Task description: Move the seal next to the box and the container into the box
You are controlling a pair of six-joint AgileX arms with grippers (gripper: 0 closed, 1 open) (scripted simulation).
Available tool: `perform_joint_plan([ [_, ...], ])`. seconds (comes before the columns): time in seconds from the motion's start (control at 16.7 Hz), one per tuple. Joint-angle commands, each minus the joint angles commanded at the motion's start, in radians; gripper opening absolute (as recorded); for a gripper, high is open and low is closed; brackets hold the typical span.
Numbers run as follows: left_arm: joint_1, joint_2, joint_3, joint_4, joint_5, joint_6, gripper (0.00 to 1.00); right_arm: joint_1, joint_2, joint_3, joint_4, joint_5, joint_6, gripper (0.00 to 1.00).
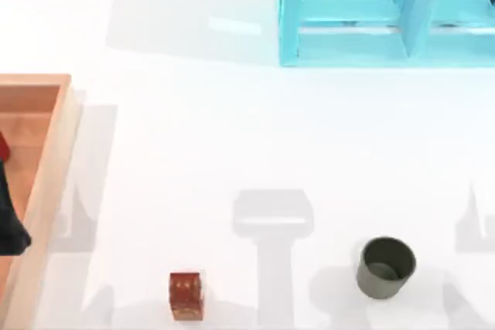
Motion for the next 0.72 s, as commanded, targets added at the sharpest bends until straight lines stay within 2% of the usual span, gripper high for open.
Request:
perform_joint_plan([
  [0.18,-0.007,0.01,0.01,-0.009,0.0,-0.006,1.0,0.0,0.0,0.0,0.0,0.0,0.0,1.0],
  [0.36,-0.06,0.102,0.09,-0.081,-0.005,-0.06,1.0,0.0,0.0,0.0,0.0,0.0,0.0,1.0],
  [0.72,-0.278,0.558,0.397,-0.374,-0.017,-0.281,1.0,0.0,0.0,0.0,0.0,0.0,0.0,1.0],
])
